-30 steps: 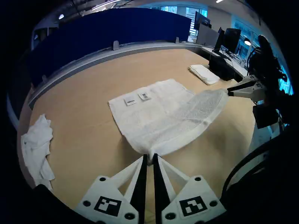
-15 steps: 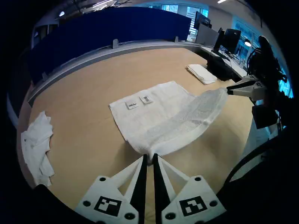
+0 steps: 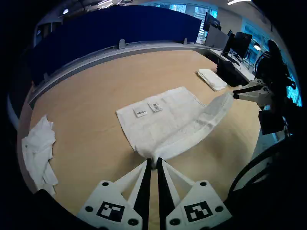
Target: Fold towel
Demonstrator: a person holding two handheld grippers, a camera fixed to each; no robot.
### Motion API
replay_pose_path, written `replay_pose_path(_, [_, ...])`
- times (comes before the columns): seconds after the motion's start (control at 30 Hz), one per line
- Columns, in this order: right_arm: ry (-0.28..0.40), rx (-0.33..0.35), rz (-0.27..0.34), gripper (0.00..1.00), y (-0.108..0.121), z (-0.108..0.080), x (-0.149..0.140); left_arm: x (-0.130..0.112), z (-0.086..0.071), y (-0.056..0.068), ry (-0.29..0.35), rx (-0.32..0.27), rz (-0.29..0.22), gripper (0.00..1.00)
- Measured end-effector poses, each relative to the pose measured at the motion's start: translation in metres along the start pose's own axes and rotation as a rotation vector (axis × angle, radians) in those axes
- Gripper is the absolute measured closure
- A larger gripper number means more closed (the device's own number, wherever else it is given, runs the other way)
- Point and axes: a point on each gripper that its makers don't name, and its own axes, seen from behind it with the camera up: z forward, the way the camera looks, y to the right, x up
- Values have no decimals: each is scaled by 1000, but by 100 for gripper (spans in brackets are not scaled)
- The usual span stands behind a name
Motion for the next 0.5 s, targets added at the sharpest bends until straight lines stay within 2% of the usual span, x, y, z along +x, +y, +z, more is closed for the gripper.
replay_pose_path(0.23, [-5, -16, 0, 89, 13, 21, 15, 18, 13, -17, -18, 19, 8, 89])
replay_pose_path(0.5, [-24, -28, 26, 89, 32, 45, 25, 41, 37, -36, -47, 40, 25, 89])
